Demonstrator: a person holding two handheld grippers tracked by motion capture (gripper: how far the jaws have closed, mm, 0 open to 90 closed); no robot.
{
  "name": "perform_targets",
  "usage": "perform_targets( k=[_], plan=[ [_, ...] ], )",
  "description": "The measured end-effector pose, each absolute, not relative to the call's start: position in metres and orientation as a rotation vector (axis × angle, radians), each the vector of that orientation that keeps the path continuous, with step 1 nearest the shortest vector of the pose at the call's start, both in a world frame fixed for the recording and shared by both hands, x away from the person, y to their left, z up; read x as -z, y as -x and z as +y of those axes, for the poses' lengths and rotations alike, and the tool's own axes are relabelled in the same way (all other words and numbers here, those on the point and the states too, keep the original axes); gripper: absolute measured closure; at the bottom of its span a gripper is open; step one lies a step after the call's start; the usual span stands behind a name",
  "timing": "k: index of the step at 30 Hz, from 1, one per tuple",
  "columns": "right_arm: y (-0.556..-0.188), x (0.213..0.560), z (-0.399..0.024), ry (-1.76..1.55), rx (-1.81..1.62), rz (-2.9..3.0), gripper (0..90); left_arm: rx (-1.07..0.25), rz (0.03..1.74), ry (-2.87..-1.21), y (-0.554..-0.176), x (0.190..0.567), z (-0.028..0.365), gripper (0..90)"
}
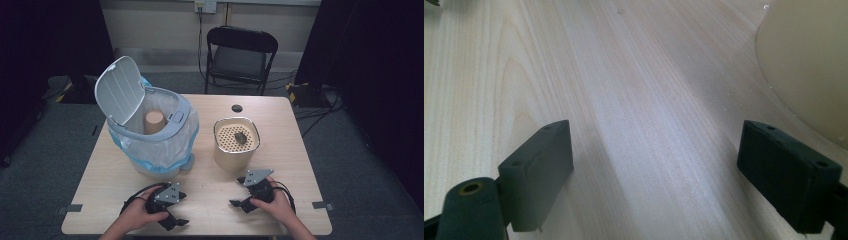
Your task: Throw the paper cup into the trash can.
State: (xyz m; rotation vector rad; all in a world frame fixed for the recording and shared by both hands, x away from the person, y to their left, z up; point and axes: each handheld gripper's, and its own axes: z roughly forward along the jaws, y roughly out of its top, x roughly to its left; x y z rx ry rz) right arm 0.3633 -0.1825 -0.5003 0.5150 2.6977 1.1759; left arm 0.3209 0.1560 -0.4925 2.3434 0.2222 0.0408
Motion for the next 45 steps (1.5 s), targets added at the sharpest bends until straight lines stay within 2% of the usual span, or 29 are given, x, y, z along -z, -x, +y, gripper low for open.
perform_targets(
  k=[11,20,23,45],
  plan=[
    [-0.363,0.500,-0.183,-0.514,-1.175,2.698,13.8,0.034,0.374,-2.313,-0.301,0.478,0.183,15.8],
    [-0.363,0.500,-0.182,-0.515,-1.175,2.698,13.8,0.057,0.469,-2.308,-0.300,0.465,0.210,15.8],
    [-0.363,0.500,-0.183,-0.515,-1.175,2.698,13.8,0.092,0.558,-2.281,-0.302,0.461,0.219,15.9],
    [-0.363,0.500,-0.183,-0.515,-1.174,2.698,13.7,-0.011,0.726,-2.268,-0.305,0.407,0.277,18.4]
  ],
)
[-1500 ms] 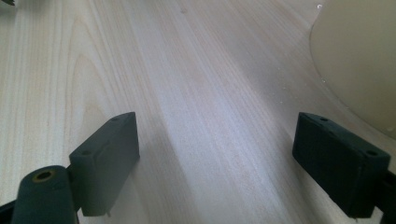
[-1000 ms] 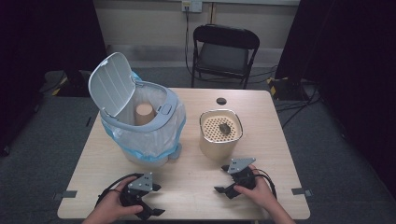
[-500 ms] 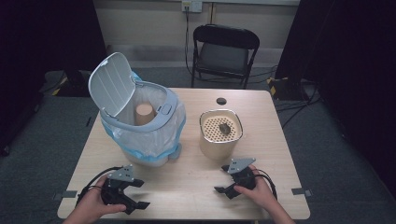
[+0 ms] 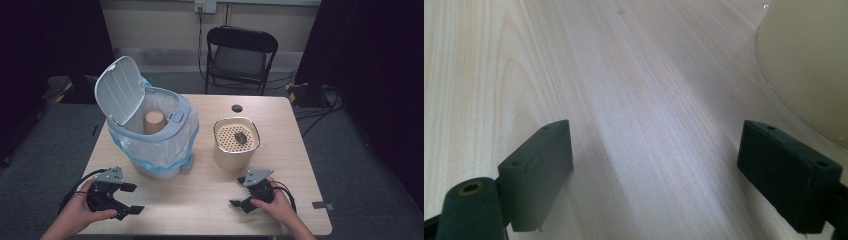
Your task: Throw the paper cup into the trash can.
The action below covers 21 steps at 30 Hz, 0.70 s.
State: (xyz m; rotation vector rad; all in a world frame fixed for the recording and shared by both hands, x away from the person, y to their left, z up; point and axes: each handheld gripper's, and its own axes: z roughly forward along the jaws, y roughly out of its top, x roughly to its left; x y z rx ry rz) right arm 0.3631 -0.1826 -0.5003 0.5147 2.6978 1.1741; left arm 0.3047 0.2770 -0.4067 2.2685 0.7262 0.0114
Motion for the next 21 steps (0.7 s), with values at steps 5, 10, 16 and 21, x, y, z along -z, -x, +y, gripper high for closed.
perform_targets(
  k=[5,10,16,21],
  plan=[
    [-0.363,0.500,-0.183,-0.513,-1.174,2.697,13.7,-0.039,0.748,-2.249,-0.308,0.397,0.286,18.4],
    [-0.362,0.500,-0.183,-0.523,-1.172,2.697,13.7,-0.067,0.777,-2.241,-0.312,0.384,0.295,18.4],
    [-0.362,0.500,-0.183,-0.522,-1.171,2.696,13.7,-0.090,0.794,-2.246,-0.315,0.368,0.302,18.3],
    [-0.362,0.500,-0.183,-0.522,-1.172,2.696,13.7,-0.083,0.807,-2.242,-0.318,0.354,0.305,17.4]
  ],
)
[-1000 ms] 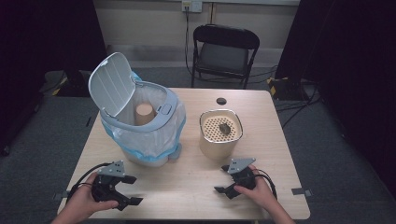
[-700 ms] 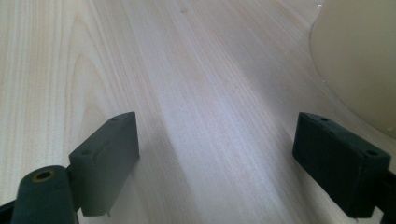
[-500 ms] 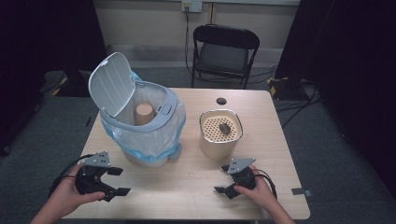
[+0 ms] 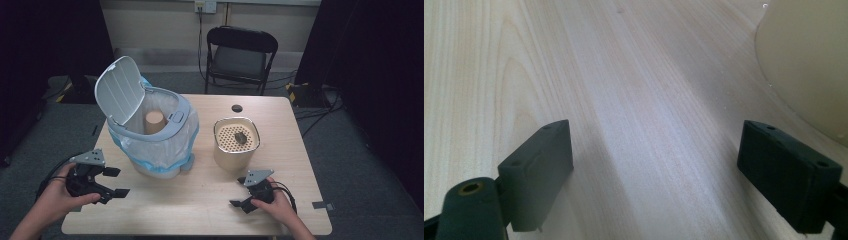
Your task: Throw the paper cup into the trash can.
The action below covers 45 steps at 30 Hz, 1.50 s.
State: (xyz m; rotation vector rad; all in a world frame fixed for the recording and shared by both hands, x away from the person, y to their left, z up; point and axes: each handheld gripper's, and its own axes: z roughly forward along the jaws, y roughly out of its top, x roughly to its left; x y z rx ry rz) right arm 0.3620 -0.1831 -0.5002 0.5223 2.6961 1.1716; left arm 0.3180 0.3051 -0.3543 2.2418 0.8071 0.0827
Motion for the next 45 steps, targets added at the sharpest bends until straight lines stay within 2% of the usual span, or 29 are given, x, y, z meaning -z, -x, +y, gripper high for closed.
perform_targets(
  k=[20,28,45],
  plan=[
    [-0.362,0.500,-0.183,-0.522,-1.172,2.693,13.7,-0.125,0.867,-2.222,-0.329,0.297,0.322,17.4],
    [-0.362,0.500,-0.183,-0.521,-1.173,2.693,13.7,-0.123,0.876,-2.208,-0.335,0.284,0.323,17.6],
    [-0.362,0.500,-0.183,-0.522,-1.172,2.693,13.7,-0.205,0.906,-2.171,-0.352,0.252,0.324,17.3]
  ],
)
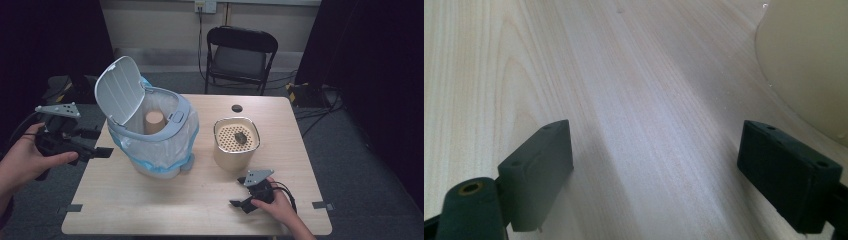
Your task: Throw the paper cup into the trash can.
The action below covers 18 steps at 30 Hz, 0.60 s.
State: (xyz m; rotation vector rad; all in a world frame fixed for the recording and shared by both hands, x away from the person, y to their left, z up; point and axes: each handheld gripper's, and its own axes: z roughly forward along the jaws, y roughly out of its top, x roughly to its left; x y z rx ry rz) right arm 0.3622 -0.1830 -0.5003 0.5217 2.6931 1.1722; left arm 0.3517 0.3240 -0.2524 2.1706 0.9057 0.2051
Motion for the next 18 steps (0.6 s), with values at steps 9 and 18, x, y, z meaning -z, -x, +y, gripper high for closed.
perform_targets(
  k=[9,18],
  plan=[
    [-0.362,0.500,-0.183,-0.521,-1.172,2.696,13.7,-0.252,0.913,-2.174,-0.364,0.241,0.323,17.5],
    [-0.362,0.500,-0.183,-0.521,-1.172,2.696,13.7,-0.274,0.918,-2.159,-0.369,0.235,0.323,17.7]
  ],
)
